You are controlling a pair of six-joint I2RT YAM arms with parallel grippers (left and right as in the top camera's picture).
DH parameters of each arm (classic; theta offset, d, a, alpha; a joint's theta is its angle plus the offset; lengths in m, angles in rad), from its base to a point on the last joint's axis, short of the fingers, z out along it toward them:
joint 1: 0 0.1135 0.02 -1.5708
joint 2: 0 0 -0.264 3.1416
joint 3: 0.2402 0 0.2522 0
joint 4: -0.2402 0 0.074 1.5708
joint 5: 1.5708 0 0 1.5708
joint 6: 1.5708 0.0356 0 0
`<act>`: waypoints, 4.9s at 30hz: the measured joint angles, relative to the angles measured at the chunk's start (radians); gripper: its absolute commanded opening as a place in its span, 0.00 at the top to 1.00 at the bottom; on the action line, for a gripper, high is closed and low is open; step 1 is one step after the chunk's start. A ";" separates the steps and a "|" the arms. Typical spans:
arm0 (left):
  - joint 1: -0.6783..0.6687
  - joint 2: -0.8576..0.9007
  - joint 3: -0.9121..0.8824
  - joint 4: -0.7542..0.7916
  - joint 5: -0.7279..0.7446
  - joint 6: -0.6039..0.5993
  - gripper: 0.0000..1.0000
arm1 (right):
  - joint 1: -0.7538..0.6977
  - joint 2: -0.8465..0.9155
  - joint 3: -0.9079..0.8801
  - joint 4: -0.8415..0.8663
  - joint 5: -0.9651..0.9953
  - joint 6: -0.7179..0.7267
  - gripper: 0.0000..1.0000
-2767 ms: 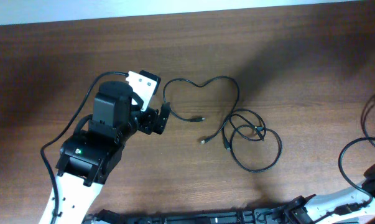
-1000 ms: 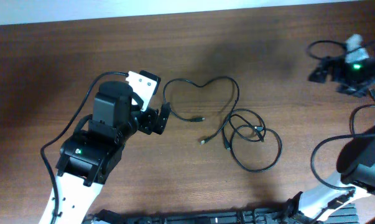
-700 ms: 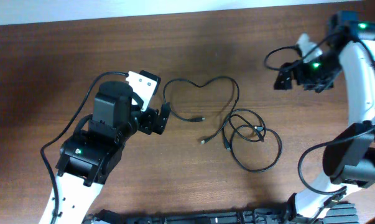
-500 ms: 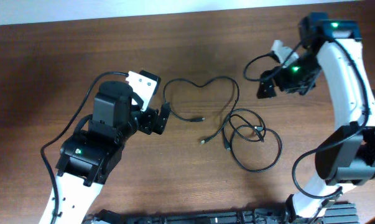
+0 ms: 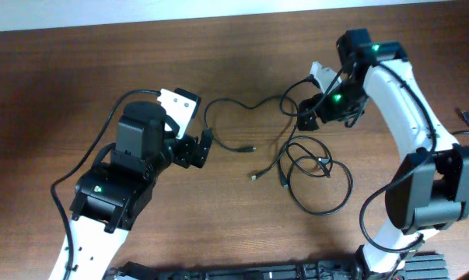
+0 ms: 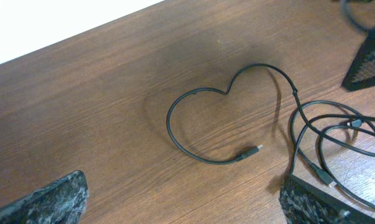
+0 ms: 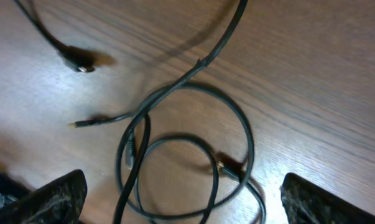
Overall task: Untangle cables
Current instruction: 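Return the right gripper to the remaining cables and grasp one, then lift the grasped cable with the right gripper and pull it rightward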
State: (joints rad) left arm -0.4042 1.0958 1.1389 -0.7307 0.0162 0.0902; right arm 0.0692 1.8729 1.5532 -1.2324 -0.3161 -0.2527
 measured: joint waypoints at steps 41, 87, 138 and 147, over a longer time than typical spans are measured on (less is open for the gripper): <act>0.000 0.000 0.000 0.000 0.000 0.000 0.01 | 0.069 0.001 -0.420 0.669 -0.159 0.461 0.04; 0.000 0.000 0.000 -0.014 0.000 0.000 0.01 | 0.069 -0.202 -0.053 0.419 -0.267 0.438 0.96; 0.000 0.000 0.000 -0.014 0.000 0.000 0.01 | -0.325 -0.282 0.554 0.343 0.842 0.389 0.96; 0.000 0.000 0.000 -0.014 0.000 0.000 0.01 | -0.456 -0.158 0.554 0.343 0.760 0.399 0.96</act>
State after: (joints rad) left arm -0.4042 1.0958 1.1389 -0.7448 0.0162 0.0906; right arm -0.3866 1.7145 2.1067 -0.8894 0.4442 0.1463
